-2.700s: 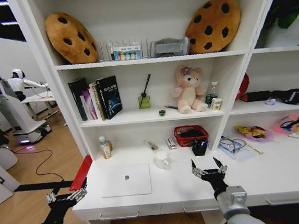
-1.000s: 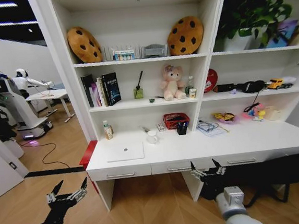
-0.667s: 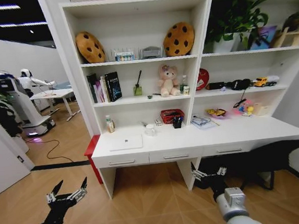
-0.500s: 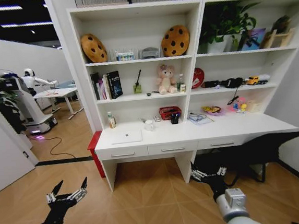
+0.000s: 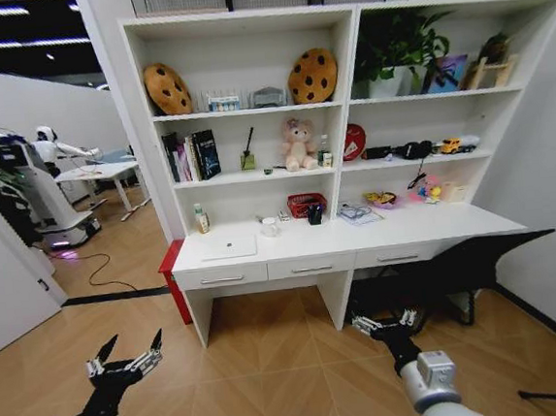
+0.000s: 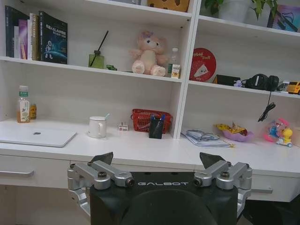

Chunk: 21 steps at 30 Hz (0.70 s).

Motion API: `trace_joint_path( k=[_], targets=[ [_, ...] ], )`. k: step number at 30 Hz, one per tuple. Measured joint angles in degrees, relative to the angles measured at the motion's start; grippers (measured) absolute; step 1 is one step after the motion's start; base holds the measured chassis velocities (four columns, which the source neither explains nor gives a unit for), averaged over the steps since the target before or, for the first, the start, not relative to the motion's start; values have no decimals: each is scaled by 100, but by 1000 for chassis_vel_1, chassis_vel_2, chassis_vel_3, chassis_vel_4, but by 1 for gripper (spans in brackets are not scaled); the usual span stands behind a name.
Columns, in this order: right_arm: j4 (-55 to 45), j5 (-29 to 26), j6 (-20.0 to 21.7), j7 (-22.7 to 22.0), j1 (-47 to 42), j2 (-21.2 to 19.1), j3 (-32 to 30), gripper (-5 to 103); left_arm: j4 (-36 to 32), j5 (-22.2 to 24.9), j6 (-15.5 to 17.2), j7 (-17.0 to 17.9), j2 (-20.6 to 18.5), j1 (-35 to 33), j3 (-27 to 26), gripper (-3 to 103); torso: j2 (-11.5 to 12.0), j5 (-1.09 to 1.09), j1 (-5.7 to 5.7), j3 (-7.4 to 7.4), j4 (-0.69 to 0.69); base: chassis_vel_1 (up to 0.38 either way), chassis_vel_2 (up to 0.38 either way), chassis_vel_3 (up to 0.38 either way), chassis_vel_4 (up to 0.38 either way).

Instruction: Organize the objects on the table.

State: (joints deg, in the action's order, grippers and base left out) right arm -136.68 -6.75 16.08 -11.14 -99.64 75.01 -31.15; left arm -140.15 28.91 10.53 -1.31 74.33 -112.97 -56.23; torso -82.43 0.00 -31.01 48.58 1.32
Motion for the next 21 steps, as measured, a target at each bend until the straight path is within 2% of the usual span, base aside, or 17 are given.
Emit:
trace_joint_path(
  k=[21],
  targets=[
    [4, -1, 8, -1, 0, 0, 0, 100, 0, 0, 0, 1, 0, 0, 0, 100, -3, -1, 6, -2, 0, 0, 0, 0, 0]
  ],
)
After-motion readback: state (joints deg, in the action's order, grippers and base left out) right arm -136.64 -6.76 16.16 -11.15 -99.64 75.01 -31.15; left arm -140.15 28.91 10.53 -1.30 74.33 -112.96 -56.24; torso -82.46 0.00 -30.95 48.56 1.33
